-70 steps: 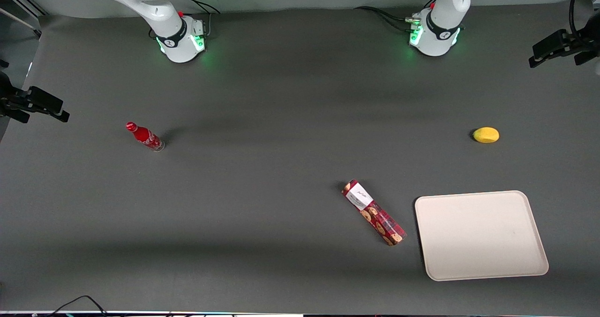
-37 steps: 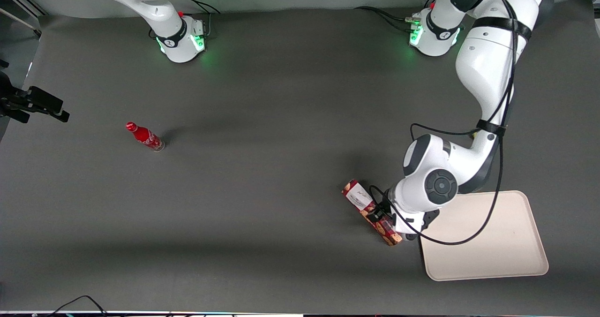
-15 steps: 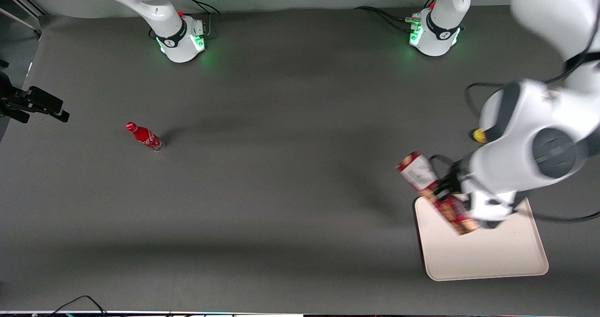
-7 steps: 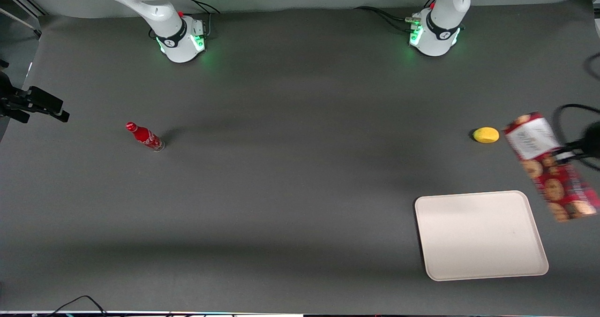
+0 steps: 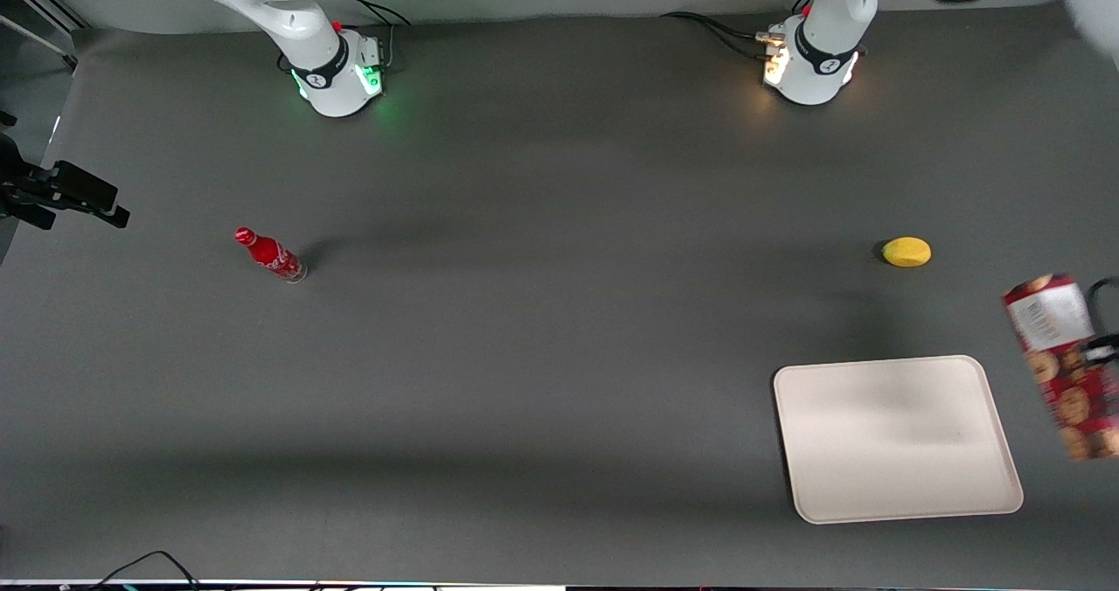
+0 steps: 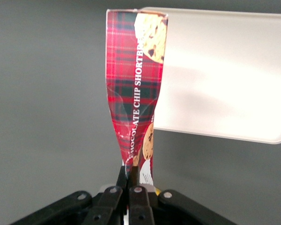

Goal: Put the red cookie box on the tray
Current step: 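Lift the box and carry it over the white tray, then lower the box onto the tray and open the left gripper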

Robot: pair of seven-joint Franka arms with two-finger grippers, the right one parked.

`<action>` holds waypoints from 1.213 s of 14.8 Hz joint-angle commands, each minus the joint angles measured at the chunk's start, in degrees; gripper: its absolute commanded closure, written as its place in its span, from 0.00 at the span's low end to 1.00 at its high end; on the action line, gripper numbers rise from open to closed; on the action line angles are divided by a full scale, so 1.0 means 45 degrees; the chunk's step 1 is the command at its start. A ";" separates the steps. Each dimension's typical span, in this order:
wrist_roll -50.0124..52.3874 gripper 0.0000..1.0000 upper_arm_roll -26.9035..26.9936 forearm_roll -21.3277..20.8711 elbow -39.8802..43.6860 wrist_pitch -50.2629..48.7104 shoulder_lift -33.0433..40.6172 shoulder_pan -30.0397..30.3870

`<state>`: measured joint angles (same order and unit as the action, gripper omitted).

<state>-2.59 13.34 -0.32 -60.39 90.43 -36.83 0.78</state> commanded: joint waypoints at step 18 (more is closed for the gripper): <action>-0.2335 0.00 0.0257 0.1654 -0.0370 0.3505 -0.2716 0.0549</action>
<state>-11.89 13.44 6.45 -62.90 112.27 -51.90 3.69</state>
